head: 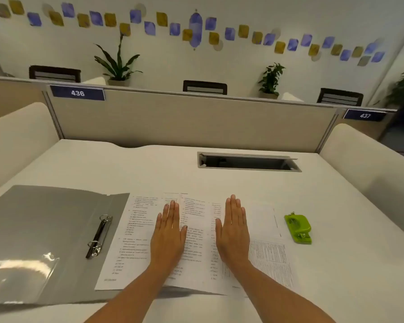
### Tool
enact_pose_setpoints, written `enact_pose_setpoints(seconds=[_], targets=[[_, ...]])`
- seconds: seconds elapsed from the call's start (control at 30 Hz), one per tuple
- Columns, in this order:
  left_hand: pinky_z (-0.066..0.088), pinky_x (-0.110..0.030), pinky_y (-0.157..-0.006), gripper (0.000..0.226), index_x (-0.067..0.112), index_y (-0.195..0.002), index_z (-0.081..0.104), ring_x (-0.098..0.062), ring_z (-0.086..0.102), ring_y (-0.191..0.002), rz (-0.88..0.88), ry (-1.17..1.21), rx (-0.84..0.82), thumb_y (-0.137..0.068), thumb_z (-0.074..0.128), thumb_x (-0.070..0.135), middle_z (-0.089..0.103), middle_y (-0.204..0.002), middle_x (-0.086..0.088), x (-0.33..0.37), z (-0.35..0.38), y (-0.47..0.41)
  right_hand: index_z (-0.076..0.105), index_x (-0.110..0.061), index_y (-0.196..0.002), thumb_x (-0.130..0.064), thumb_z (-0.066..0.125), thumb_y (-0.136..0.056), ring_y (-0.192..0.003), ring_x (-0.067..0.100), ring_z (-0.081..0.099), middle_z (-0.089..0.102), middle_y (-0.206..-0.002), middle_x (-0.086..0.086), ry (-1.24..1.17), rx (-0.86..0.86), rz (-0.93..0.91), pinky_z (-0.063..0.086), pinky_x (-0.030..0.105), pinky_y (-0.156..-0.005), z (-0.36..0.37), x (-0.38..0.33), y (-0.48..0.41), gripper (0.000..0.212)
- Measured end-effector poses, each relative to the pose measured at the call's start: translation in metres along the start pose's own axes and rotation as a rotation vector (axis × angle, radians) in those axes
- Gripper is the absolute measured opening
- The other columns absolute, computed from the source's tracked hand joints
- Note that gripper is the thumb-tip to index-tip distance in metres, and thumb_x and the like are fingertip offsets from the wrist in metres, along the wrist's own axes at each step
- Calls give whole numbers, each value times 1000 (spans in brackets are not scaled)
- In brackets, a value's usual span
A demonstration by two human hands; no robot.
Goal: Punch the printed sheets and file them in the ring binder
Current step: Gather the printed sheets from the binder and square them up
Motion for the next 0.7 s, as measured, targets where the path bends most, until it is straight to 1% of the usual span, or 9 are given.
enact_pose_setpoints(seconds=[0.07,0.13,0.23,0.33,0.4,0.57,0.63,0.67,0.7], targets=[[-4,-30,-119,67,6,-152,14,-22,15,-147,-38,-11,-50,-99,16,46,16,-160,-10,-6,4,4,15,-10,-153,-40,24,-100,-150,17,7,10,-162,4,16,-22,29,2,31,-122,1,6,6,62],[-2,-30,-118,69,4,-151,18,-25,25,-144,-64,-29,-130,-99,10,49,23,-157,-12,-10,13,13,16,-10,-153,-40,24,-100,-149,18,9,11,-162,4,43,-63,68,-1,29,-121,9,15,14,62],[-1,-30,-116,72,2,-148,25,-28,34,-140,-79,-26,-179,-98,8,50,32,-154,-15,-13,21,22,15,-8,-153,-41,21,-99,-149,18,9,13,-161,6,43,-111,101,-2,28,-121,17,20,18,63],[-2,-30,-115,74,-1,-146,31,-31,40,-136,-111,-8,-198,-98,7,51,37,-150,-17,-18,27,27,9,-10,-154,-45,12,-97,-149,15,3,7,-162,3,36,-173,139,-5,27,-120,30,28,25,67],[0,-30,-116,75,-2,-145,31,-31,39,-137,-114,3,-202,-98,7,52,37,-150,-18,-19,29,28,7,-9,-154,-49,6,-94,-150,15,1,5,-162,3,27,-220,160,-5,27,-121,37,32,32,71],[16,-38,-118,82,1,-146,30,-29,34,-141,-113,-13,-165,-95,-1,56,33,-153,-14,-18,31,29,12,-6,-153,-52,-3,-87,-150,20,7,11,-161,8,54,-277,197,-3,30,-120,42,37,36,82],[17,-40,-118,81,3,-148,27,-28,29,-143,-116,-8,-162,-94,1,57,30,-155,-12,-19,33,30,14,-6,-153,-52,-3,-87,-150,20,7,11,-161,8,42,-295,209,-2,30,-120,41,36,35,81],[16,-41,-118,79,3,-149,25,-27,27,-144,-117,-5,-162,-93,6,56,29,-155,-12,-19,34,30,14,-7,-153,-51,1,-90,-150,20,7,11,-162,7,17,-309,219,-2,30,-121,41,36,35,78],[15,-40,-118,77,4,-149,25,-27,26,-145,-118,-6,-160,-92,10,54,28,-156,-12,-20,34,30,15,-7,-153,-49,8,-95,-149,18,7,11,-162,5,-26,-318,238,-1,29,-121,39,37,35,72]])
Point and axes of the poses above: each hand's wrist, its own y-axis away from the middle knuckle, its own z-axis out of the palm, x = y × z, the point moved 10 cm from there along -y, towards the middle knuckle
